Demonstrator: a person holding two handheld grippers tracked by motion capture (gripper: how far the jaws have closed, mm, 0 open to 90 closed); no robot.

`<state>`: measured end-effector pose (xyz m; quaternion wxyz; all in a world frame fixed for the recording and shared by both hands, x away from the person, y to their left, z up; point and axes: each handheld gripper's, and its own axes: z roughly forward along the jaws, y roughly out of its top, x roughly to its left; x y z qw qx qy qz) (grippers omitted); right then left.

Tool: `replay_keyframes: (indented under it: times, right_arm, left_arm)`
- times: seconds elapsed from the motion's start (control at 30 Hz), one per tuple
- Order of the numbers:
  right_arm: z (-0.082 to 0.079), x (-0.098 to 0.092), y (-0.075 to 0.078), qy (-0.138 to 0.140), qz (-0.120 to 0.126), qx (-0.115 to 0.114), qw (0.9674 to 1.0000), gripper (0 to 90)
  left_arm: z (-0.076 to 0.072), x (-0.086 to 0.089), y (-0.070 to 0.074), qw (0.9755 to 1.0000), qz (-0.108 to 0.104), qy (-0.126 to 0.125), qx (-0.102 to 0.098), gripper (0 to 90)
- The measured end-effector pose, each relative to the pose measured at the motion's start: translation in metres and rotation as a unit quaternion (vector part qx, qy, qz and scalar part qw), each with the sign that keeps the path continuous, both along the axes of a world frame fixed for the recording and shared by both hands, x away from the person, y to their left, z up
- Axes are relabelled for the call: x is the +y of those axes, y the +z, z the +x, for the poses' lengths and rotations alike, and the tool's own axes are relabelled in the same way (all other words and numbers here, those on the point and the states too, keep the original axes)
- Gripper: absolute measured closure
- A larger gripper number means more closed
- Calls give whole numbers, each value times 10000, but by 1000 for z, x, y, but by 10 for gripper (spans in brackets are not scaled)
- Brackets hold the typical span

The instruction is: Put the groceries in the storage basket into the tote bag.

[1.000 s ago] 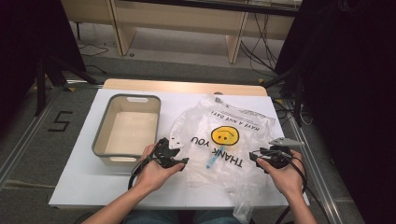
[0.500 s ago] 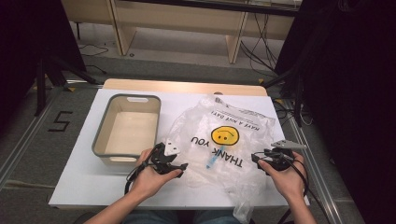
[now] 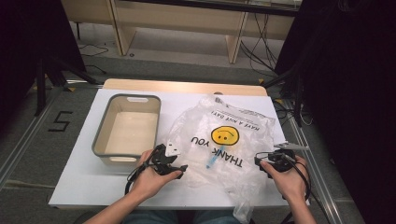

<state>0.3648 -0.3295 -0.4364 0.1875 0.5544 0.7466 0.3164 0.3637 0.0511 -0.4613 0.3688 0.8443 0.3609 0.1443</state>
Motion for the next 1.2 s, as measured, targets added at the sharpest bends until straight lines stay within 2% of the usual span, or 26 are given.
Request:
replay_keyframes:
  times: [0.13, 0.27, 0.43, 0.6, 0.67, 0.8, 0.87, 0.97, 1.03, 1.2]
  right_arm:
    - [0, 0, -2, -80, -34, 206, 9997, 381]
    - [-2, 0, -5, -136, -45, 546, 9984, 381]
    - [-5, 1, -12, -235, -157, 1045, 9941, 384]
    - [-4, 0, -21, -272, -227, 1483, 9883, 435]
    - [-3, 0, -22, -243, -300, 1504, 9879, 487]
    - [-1, 1, -21, -97, -616, 1462, 9873, 684]
    - [0, 2, -20, -39, -805, 1469, 9859, 777]
    - [3, 2, -21, 85, -708, 1508, 9860, 898]
    - [5, 3, -21, 161, -749, 1500, 9857, 900]
    - [14, -1, -20, 102, -814, 1296, 9882, 900]
  left_arm:
    - [0, 0, 0, 10000, 12, 9, -23, 403]
    - [0, -1, 1, 10000, 23, -2, -29, 406]
    - [0, -2, 0, 10000, 32, -6, -33, 409]
    - [0, -3, 0, 10000, 59, -26, -17, 411]
    - [0, -3, 0, 10000, 70, -25, -20, 412]
    - [-1, -5, 0, 10000, 87, -31, -20, 412]
    - [-2, -6, 0, 10000, 88, -37, -15, 412]
    - [-2, -6, 0, 9999, 116, -55, -14, 412]
    - [-2, -5, 0, 9999, 93, -38, -17, 413]
    - [-2, -5, 3, 10000, 66, -22, -65, 414]
